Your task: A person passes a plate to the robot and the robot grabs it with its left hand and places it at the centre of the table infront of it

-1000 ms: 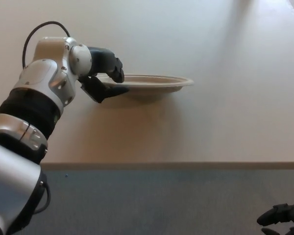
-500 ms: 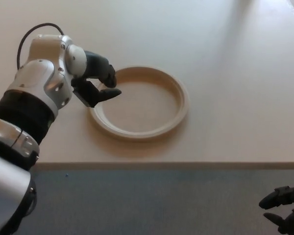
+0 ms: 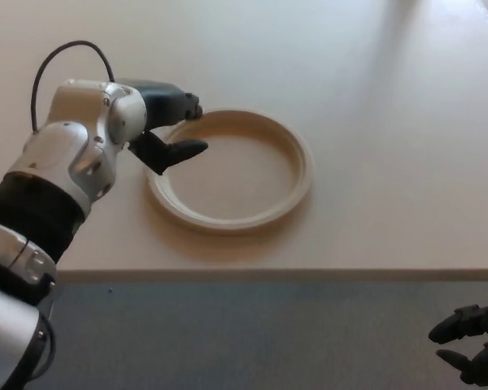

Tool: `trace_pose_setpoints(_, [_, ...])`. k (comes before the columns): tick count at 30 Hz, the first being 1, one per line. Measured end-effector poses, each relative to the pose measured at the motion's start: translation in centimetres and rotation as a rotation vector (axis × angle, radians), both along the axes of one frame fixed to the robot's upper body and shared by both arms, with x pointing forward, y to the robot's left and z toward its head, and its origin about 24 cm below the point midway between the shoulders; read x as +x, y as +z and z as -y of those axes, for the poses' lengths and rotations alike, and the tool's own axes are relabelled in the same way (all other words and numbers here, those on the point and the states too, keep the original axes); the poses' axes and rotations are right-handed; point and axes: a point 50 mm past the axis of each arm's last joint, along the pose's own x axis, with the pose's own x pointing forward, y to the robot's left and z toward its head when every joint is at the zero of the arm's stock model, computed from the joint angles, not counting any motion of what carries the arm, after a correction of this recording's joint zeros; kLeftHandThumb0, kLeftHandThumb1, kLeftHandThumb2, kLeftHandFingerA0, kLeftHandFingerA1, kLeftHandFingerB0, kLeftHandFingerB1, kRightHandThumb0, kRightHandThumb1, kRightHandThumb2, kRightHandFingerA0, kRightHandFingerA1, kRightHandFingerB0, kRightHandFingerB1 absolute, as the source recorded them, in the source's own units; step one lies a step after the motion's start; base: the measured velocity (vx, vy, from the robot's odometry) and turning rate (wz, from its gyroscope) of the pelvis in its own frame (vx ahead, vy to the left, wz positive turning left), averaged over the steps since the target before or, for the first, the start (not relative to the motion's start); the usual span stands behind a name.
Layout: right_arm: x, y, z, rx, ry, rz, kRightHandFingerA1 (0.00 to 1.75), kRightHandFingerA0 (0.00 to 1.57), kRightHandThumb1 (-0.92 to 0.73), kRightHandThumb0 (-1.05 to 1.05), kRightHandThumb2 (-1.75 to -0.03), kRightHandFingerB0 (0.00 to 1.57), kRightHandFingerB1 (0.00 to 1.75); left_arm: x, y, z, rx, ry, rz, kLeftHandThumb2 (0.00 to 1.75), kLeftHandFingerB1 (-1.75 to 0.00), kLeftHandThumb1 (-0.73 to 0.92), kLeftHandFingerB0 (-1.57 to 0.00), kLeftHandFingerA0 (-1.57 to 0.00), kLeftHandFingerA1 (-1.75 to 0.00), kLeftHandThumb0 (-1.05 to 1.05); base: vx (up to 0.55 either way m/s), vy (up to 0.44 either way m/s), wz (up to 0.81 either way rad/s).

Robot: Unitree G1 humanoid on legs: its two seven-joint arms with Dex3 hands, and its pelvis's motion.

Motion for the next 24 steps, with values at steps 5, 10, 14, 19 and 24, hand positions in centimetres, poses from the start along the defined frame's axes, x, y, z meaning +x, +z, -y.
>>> trace_pose_setpoints(5, [0.0, 0.0, 0.0, 0.000, 0.001, 0.000, 0.65, 0.76, -0.69, -0.67, -0.61, 0.55, 0.54, -1.9, 1.2, 0.4, -0.112, -0.080, 0.112, 0.83, -0.26, 0.92, -0.10, -0.26, -0.36, -0.96, 0.00, 0.000, 0.00])
trace_pose_setpoints(10, [0.0, 0.0, 0.0, 0.001, 0.001, -0.001, 0.65, 0.75, -0.69, -0.67, -0.61, 0.55, 0.54, -4.1, 0.8, 0.5, -0.192, -0.134, 0.175, 0.78, -0.26, 0.92, -0.09, -0.25, -0.33, -0.88, 0.00, 0.000, 0.00])
trace_pose_setpoints(14, [0.0, -0.1, -0.1, 0.000, 0.003, -0.002, 0.65, 0.75, -0.69, -0.67, -0.61, 0.56, 0.54, -6.3, -0.2, 0.5, -0.269, -0.172, 0.199, 1.03, -0.40, 0.77, -0.12, -0.18, -0.43, -0.83, 0.00, 0.000, 0.00])
trace_pose_setpoints(19, [0.0, -0.1, -0.2, 0.000, 0.005, -0.004, 0.66, 0.77, -0.68, -0.67, -0.61, 0.57, 0.56, -9.8, -2.1, 0.1, -0.385, -0.205, 0.209, 1.06, -0.46, 0.71, -0.28, -0.45, -0.53, -0.77, 0.00, 0.000, 0.00])
trace_pose_setpoints(24, [-0.1, -0.2, -0.2, -0.001, 0.007, -0.009, 0.64, 0.75, -0.69, -0.67, -0.62, 0.55, 0.54, -14.1, -4.1, -1.5, -0.509, -0.192, 0.196, 1.07, -0.50, 0.71, -0.43, -0.75, -0.62, -0.80, 0.00, 0.000, 0.00])
